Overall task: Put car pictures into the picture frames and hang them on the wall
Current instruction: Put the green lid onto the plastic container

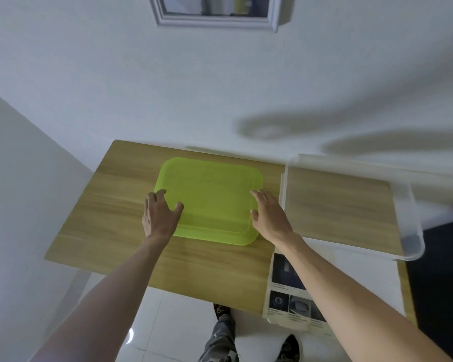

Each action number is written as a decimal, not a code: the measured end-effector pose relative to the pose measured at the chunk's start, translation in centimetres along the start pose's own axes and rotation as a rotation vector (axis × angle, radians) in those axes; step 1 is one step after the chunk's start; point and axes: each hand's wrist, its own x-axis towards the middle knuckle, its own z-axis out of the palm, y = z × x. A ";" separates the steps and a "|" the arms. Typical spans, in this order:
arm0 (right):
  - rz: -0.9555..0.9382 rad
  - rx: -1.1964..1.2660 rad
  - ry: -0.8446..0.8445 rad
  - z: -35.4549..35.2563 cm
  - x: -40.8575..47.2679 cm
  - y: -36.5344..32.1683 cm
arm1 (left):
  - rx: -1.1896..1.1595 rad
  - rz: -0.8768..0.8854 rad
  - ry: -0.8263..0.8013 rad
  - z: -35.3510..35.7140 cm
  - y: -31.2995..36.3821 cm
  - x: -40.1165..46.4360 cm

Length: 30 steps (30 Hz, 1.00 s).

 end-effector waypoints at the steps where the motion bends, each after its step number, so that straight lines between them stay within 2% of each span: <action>1: -0.060 -0.002 0.027 -0.9 -1.0 0.8 | -0.029 0.009 0.015 0.3 1.2 -1.5; 6: -0.272 -0.005 0.218 -5.8 -6.8 6.1 | -0.120 0.126 -0.048 3.2 7.6 -10.0; 12: -0.215 -0.042 0.261 -10.0 -15.0 15.2 | -0.099 0.094 -0.239 8.3 12.6 -19.4; 16: -0.036 -0.137 0.206 -11.0 -20.2 20.5 | 0.007 -0.010 -0.384 10.8 13.9 -23.7; 21: 0.463 -0.207 0.024 -9.8 -23.7 23.5 | 0.124 -0.066 -0.483 12.0 14.2 -25.5; 23: 0.607 -0.220 -0.052 -9.0 -24.4 23.8 | 0.146 -0.061 -0.484 12.3 14.0 -25.7; 30: 0.731 -0.137 -0.050 -6.9 -24.7 22.9 | 0.051 -0.144 -0.454 13.4 13.7 -25.8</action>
